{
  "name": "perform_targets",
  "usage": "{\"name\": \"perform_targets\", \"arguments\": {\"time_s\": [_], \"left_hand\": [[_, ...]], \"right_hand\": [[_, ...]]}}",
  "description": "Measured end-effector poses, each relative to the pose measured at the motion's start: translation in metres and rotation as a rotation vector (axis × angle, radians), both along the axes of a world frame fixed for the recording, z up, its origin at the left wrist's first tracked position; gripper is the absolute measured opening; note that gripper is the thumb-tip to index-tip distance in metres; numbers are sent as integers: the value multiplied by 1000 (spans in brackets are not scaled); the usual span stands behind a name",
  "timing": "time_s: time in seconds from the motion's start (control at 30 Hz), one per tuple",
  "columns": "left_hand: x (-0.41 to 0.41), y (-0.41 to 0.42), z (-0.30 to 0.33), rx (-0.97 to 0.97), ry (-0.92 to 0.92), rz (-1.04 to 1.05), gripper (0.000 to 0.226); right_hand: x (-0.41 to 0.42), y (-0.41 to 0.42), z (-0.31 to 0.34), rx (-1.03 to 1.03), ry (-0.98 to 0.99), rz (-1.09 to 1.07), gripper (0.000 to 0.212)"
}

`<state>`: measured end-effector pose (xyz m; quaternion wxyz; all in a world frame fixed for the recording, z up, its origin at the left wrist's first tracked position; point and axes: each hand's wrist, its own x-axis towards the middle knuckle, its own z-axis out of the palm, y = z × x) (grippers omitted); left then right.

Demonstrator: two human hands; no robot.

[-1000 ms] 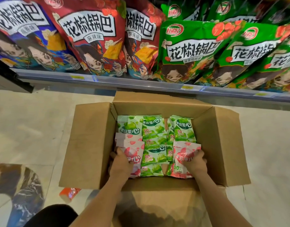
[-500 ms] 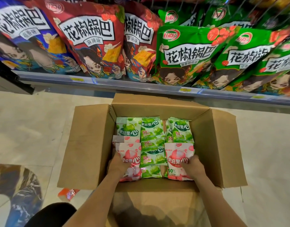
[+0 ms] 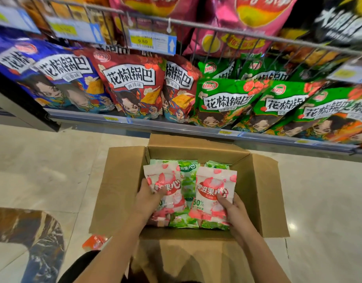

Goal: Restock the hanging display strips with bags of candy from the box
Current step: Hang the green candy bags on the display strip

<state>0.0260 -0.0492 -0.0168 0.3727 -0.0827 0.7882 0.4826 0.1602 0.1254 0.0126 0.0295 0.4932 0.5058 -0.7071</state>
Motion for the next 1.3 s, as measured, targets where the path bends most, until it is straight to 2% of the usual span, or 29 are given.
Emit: {"name": "perform_targets", "arguments": {"time_s": [0.13, 0.23, 0.37, 0.47, 0.6, 0.73, 0.83, 0.93, 1.17, 1.3], "left_hand": [[-2, -5, 82, 146, -66, 119, 14], [-2, -9, 153, 224, -86, 179, 6], [1, -21, 259, 369, -44, 260, 9], [-1, -36, 338, 437, 102, 254, 39], [-7, -51, 450, 555, 194, 404, 42], [-13, -79, 557, 618, 298, 486, 53], [-20, -111, 625, 656, 396, 553, 65], [-21, -152, 681, 668, 554, 622, 48], [-27, -240, 752, 616, 719, 773, 47], [-41, -286, 772, 639, 810, 839, 43]], "right_hand": [[-9, -13, 80, -42, 105, -10, 22], [-19, -23, 148, -34, 165, -14, 24], [-32, -37, 244, -35, 227, -17, 51], [-43, -48, 325, -39, 309, -48, 57], [-58, -70, 439, -51, 459, -77, 84], [-71, -103, 542, -101, 570, -29, 50], [-84, -132, 606, -99, 639, -8, 51], [-96, -171, 664, -103, 711, 51, 50], [-124, -251, 725, -98, 807, 140, 34], [-153, -292, 748, -106, 868, 195, 32]]}}
